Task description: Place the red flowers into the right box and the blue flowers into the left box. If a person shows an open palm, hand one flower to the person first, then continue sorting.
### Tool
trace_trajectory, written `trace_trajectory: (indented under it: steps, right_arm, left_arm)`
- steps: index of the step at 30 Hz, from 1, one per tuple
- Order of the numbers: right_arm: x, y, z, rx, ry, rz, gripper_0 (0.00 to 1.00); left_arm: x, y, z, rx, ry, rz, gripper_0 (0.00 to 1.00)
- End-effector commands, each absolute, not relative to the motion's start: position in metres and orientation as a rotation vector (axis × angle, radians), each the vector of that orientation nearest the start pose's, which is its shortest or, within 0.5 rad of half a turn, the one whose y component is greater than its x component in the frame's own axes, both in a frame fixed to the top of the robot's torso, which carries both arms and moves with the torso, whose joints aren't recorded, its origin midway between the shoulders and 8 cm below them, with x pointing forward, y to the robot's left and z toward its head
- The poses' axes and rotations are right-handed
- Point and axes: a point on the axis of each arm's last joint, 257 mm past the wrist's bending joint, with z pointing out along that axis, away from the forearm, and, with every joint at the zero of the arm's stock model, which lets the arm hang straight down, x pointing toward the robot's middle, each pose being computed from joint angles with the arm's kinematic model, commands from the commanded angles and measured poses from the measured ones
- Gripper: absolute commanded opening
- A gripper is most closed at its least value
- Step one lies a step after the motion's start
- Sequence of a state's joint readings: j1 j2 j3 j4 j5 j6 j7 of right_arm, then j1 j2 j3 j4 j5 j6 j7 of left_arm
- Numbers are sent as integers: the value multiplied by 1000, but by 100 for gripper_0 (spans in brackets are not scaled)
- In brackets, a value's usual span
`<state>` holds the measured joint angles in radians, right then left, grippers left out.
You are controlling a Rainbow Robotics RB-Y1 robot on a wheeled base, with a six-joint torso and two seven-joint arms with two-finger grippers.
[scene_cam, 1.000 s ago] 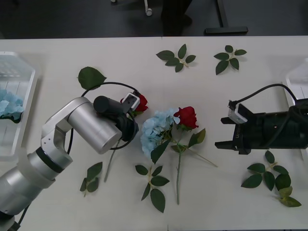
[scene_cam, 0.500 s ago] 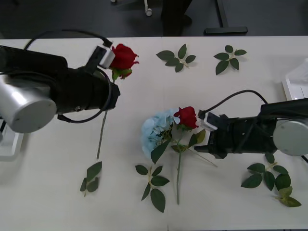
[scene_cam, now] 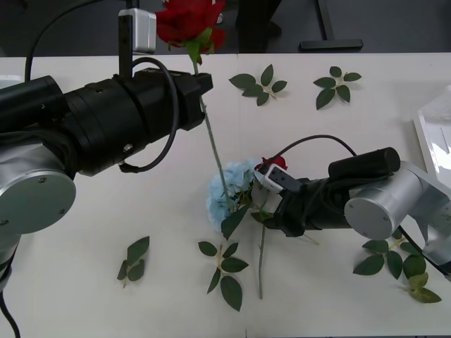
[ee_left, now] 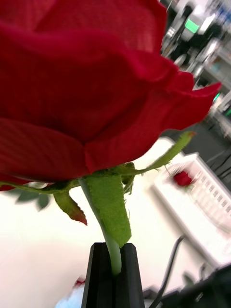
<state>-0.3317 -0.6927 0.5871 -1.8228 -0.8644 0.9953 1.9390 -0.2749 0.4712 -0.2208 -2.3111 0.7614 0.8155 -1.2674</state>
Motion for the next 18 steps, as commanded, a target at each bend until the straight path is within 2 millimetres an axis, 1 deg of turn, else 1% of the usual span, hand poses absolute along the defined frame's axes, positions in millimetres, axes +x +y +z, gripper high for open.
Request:
trace_trajectory:
  steps: [1, 4, 5, 8, 11, 12, 13, 14, 15, 16, 17, 18]
  right_arm:
    - [431, -72, -297, -1242, 2113, 285, 78]
    - [432, -73, -296, -1242, 2116, 285, 78]
    - [432, -73, -295, -1244, 2115, 286, 78]
    - [436, -83, -289, -1224, 2122, 295, 78]
    - [444, -99, -264, -1188, 2124, 356, 78]
    - [444, -103, -257, -1183, 2126, 374, 78]
    - [442, -111, -245, -1166, 2144, 444, 78]
    - [441, -115, -237, -1156, 2150, 484, 78]
    - [437, -126, -221, -1139, 2158, 585, 78]
    - [434, -136, -210, -1158, 2143, 643, 78]
    - [433, -140, -204, -1172, 2127, 663, 79]
    - [432, -151, -195, -1192, 2102, 688, 78]
  left_arm:
    - [420, -8, 39, 338, 1514, -1020, 0]
    - [411, -25, 53, 333, 1473, -1084, 0]
    - [410, -29, 55, 330, 1469, -1096, 0]
    - [403, -40, 64, 311, 1441, -1150, 0]
    - [402, -47, 78, 249, 1396, -1201, 0]
    - [401, -49, 79, 243, 1392, -1204, 0]
    - [402, -51, 82, 231, 1385, -1200, 0]
    - [402, -52, 83, 228, 1382, -1197, 0]
    - [402, -54, 83, 224, 1383, -1194, 0]
    - [402, -56, 84, 219, 1379, -1190, 0]
    - [402, -57, 84, 216, 1380, -1191, 0]
    - [402, -58, 84, 211, 1381, -1189, 0]
